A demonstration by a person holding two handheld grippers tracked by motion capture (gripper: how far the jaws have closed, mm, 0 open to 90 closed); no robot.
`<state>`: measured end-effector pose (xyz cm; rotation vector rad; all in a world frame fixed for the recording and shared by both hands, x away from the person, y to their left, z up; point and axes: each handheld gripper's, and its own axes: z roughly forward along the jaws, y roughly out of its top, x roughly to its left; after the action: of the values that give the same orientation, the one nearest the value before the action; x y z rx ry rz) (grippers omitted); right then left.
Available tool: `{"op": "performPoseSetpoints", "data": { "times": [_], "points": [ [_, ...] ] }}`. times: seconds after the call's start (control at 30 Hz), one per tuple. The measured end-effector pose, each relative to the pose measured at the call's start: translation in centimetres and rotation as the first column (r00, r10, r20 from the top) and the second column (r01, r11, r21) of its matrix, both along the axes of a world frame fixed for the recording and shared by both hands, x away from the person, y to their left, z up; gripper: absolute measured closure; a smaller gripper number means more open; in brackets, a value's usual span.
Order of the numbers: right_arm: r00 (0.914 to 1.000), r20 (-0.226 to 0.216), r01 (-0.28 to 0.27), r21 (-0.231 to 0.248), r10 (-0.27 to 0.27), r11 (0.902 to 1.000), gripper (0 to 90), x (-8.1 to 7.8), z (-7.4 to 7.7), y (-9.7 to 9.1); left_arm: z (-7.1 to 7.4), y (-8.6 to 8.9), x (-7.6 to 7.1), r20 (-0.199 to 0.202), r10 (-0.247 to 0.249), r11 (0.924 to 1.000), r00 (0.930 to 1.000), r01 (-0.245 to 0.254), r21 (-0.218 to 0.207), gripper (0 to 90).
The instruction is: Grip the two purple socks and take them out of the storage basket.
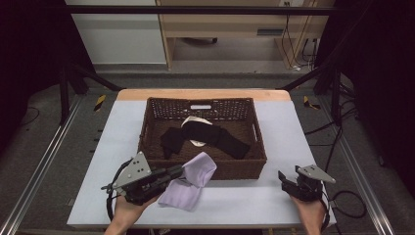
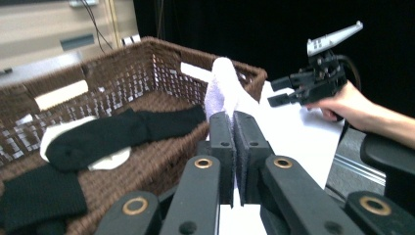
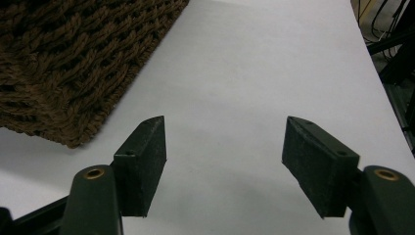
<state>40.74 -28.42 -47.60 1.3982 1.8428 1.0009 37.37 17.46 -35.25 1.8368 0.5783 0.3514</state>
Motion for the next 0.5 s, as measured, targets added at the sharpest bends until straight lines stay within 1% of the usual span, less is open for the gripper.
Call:
{"op": "performPoseSetpoints", "data": {
  "times": [0.1, 0.23, 0.33, 0.43, 0.5],
  "points": [
    [1.0000, 0.001, 0.000, 0.000, 0.000, 1.0000, 33.0, 0.0, 0.0, 0.0, -0.9, -0.1, -0.2, -0.019, -0.003, 0.9998, 0.9998, 0.004, 0.018, 86.4],
    [1.0000, 0.003, -0.003, -0.005, 0.003, 1.0000, 33.0, 0.0, 0.0, 0.0, -2.0, -0.4, -0.1, -0.051, -0.009, 0.9990, 0.9987, 0.011, 0.043, 86.4],
    [1.0000, 0.000, 0.000, 0.000, 0.000, 1.0000, 33.0, 0.0, 0.0, 0.0, -2.9, -0.6, -0.1, -0.075, -0.011, 0.9980, 0.9972, 0.015, 0.061, 86.4],
    [1.0000, -0.003, -0.002, -0.003, 0.002, 1.0000, 33.1, 0.0, -0.1, 0.0, -3.8, -0.8, 0.1, -0.088, -0.001, 0.9961, 0.9961, 0.009, 0.088, 86.4],
    [1.0000, -0.004, -0.003, -0.005, 0.003, 1.0000, 33.1, 0.1, -0.1, 0.0, -4.5, -1.0, 0.3, -0.112, 0.003, 0.9954, 0.9937, 0.008, 0.096, 86.4]
  ]
}}
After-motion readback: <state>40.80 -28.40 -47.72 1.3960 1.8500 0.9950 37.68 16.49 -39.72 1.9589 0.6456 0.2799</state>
